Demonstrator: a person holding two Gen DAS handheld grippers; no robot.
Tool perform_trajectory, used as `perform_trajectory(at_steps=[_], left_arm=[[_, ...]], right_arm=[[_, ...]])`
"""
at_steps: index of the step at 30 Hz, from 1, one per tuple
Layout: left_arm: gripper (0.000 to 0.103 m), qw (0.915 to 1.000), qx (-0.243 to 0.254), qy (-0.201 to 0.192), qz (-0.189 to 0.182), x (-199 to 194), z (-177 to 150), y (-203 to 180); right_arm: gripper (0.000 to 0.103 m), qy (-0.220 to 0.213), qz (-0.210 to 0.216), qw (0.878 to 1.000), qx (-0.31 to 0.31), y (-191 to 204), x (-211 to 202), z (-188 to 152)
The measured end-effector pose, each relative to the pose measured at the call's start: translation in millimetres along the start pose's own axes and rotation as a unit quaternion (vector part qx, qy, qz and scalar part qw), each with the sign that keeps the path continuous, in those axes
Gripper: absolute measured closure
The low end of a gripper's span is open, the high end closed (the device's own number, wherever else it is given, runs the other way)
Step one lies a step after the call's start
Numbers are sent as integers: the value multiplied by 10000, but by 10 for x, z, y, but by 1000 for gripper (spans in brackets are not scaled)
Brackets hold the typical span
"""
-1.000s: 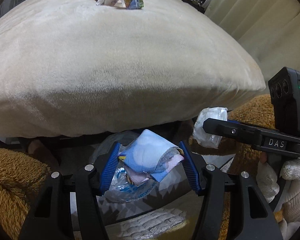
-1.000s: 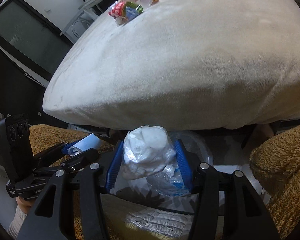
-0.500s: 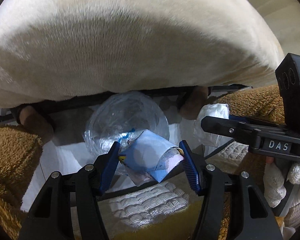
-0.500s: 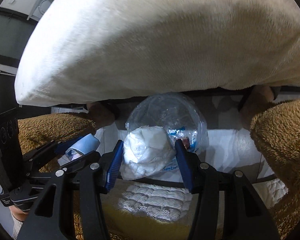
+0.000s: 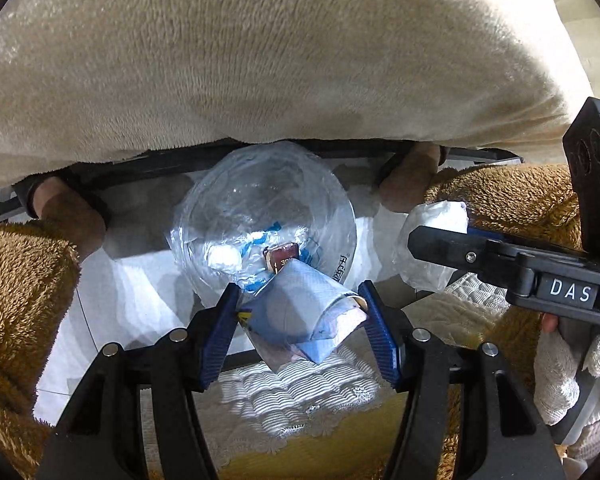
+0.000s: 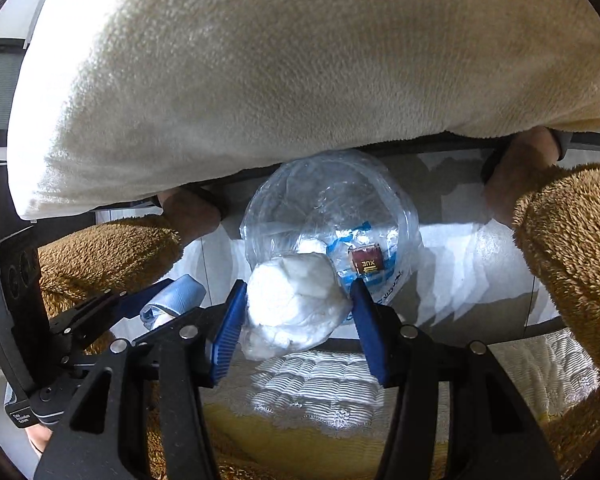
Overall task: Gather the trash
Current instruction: 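Open the right tool over the bin while the left tool releases the blue wrapper, then raise both open tools back over the bed toward the remaining trash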
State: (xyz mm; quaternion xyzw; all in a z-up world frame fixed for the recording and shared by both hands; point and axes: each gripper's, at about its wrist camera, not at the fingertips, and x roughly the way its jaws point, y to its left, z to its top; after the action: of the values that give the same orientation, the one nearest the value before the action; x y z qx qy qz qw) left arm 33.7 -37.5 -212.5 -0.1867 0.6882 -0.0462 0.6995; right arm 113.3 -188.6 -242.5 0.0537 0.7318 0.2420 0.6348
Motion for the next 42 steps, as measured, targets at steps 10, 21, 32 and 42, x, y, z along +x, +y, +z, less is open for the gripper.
perform_trajectory(at_steps=[10,21,32,42], left_arm=[[23,9998,-103,-10,168,6,10,25],[23,9994,-172,-269,112,-103,19,74],[23,9954,-111,-924,-221,-381,-34,68],[23,9826,54,-1809,-416,-753,-188,35]], right_arm=[[37,-35,56,9999,128,-24,-5,17],[36,-182,127,9997,91,11,-95,24],[36,-605,210,9979,-79,10,-311,-67],[36,-1194,402,9912,-416,37,-606,-232]])
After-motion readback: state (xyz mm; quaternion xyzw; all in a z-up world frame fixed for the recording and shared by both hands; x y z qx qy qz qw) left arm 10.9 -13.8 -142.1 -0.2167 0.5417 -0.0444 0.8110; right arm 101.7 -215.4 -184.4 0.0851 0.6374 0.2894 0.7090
